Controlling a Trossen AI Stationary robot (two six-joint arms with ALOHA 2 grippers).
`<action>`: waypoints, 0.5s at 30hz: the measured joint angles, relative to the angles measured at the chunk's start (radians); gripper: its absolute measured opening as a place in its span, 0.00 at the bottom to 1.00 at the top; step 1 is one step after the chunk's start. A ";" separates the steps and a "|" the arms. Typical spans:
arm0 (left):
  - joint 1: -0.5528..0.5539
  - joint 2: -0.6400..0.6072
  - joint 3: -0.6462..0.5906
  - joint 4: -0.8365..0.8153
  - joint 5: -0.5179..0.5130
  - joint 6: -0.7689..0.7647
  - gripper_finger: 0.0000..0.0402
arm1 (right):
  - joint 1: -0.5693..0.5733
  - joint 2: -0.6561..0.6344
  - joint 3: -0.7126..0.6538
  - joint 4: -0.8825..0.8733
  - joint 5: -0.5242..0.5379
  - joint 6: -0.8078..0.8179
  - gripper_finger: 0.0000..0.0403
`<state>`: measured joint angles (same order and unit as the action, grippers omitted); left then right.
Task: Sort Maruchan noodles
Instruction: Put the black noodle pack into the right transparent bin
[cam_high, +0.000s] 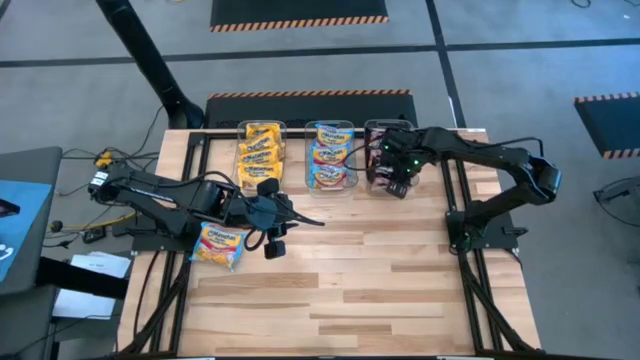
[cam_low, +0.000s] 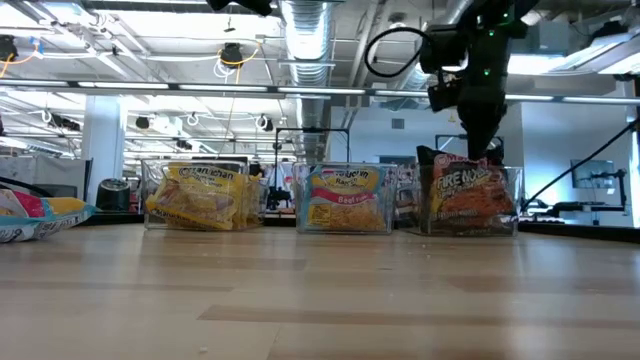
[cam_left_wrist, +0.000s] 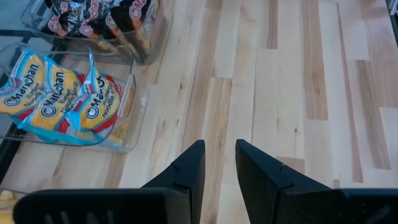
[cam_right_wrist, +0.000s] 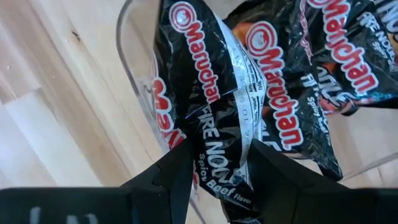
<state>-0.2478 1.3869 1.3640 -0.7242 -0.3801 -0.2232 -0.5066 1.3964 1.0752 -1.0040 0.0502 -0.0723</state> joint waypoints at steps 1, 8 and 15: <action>0.000 0.000 0.000 0.000 0.000 0.000 0.19 | -0.002 0.000 0.000 -0.003 0.004 0.002 0.43; 0.000 0.000 0.000 -0.001 0.000 -0.006 0.19 | -0.021 -0.001 0.000 -0.015 0.002 0.058 0.43; 0.000 0.000 0.000 -0.001 0.000 -0.006 0.19 | -0.032 0.002 0.000 -0.010 -0.024 0.114 0.43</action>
<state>-0.2478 1.3869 1.3640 -0.7254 -0.3801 -0.2293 -0.5388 1.3986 1.0752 -1.0138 0.0264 0.0413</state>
